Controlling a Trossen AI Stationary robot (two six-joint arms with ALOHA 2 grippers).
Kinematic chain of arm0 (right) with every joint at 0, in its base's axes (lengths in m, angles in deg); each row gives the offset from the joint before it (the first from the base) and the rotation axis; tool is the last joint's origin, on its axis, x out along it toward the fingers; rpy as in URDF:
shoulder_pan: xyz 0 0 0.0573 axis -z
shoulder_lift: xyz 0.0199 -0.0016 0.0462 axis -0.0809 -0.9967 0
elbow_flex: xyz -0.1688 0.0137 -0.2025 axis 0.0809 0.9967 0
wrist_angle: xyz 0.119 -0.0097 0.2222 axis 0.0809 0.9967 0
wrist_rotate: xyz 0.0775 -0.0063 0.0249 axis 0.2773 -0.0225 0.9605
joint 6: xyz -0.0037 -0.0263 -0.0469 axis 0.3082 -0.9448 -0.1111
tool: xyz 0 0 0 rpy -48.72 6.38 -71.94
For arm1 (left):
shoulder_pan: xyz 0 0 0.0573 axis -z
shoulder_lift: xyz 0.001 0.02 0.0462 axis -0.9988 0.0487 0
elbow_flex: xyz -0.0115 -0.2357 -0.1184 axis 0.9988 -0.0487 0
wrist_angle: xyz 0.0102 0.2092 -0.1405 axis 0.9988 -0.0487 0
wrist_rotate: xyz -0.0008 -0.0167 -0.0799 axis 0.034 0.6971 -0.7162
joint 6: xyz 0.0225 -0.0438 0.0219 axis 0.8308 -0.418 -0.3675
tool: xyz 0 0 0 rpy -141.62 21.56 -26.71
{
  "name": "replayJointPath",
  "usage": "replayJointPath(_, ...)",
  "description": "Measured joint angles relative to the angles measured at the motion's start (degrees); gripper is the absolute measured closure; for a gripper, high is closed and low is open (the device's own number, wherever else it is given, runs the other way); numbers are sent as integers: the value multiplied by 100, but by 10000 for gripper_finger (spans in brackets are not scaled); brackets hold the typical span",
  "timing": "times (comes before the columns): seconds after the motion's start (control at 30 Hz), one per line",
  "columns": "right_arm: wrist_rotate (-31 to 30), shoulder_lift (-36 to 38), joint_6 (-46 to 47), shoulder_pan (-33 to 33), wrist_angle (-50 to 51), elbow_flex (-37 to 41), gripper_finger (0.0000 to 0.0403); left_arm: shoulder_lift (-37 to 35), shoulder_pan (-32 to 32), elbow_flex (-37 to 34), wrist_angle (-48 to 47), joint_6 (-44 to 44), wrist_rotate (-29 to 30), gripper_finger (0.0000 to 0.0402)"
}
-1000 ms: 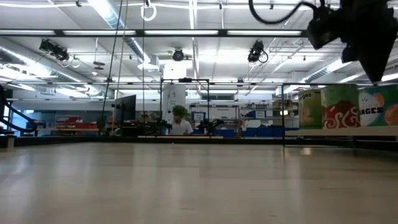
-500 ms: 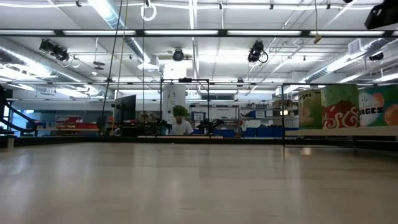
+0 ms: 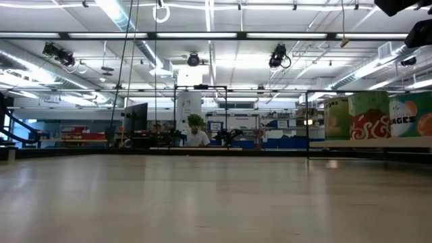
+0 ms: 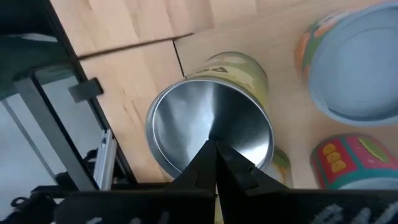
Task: Pick and place cans onto a shelf
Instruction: Adjust the canned peas on the shelf, then return to Home Position
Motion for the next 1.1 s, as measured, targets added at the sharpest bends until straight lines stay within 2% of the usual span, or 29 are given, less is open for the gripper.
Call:
replayJointPath(0.73,-93,-9,-36,162,145,-128,396,0,0,0,-4,2,95,114)
replayJointPath(0.97,-63,2,-33,162,181,-513,396,0,0,0,64,0,137,114)
replayJointPath(1.1,-287,4,-265,162,145,-907,396,0,0,0,203,6,429,114)
